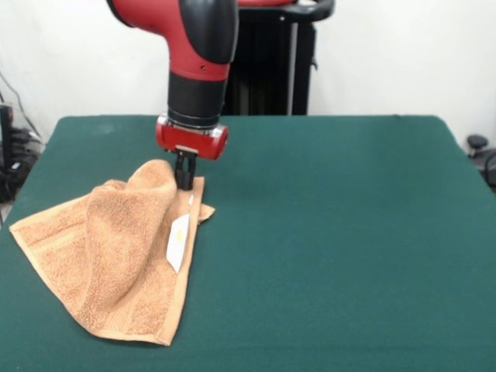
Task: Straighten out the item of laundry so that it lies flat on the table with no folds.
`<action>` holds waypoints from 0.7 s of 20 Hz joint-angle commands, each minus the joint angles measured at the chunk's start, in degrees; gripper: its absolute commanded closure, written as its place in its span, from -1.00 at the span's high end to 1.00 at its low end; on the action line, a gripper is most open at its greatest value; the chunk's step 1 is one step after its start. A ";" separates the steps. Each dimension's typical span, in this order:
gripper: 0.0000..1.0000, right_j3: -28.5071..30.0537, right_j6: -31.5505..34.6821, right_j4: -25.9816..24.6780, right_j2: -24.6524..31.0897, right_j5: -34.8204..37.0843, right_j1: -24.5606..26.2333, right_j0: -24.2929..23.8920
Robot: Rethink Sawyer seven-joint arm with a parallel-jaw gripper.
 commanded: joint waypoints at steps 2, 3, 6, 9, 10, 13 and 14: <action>-1.00 -0.34 18.82 6.29 7.92 -1.76 6.65 5.53; -1.00 -0.54 19.10 6.87 8.15 -1.96 6.95 5.86; -1.00 -1.05 19.95 8.79 8.54 -2.62 7.78 6.94; -1.00 -1.96 20.56 10.66 8.83 -3.39 8.83 7.96; -1.00 -2.27 20.70 11.07 9.06 -3.70 9.27 8.04; -1.00 -3.02 21.12 12.29 9.21 -4.54 10.39 8.67; -1.00 -3.00 21.27 12.70 9.11 -4.64 10.62 8.95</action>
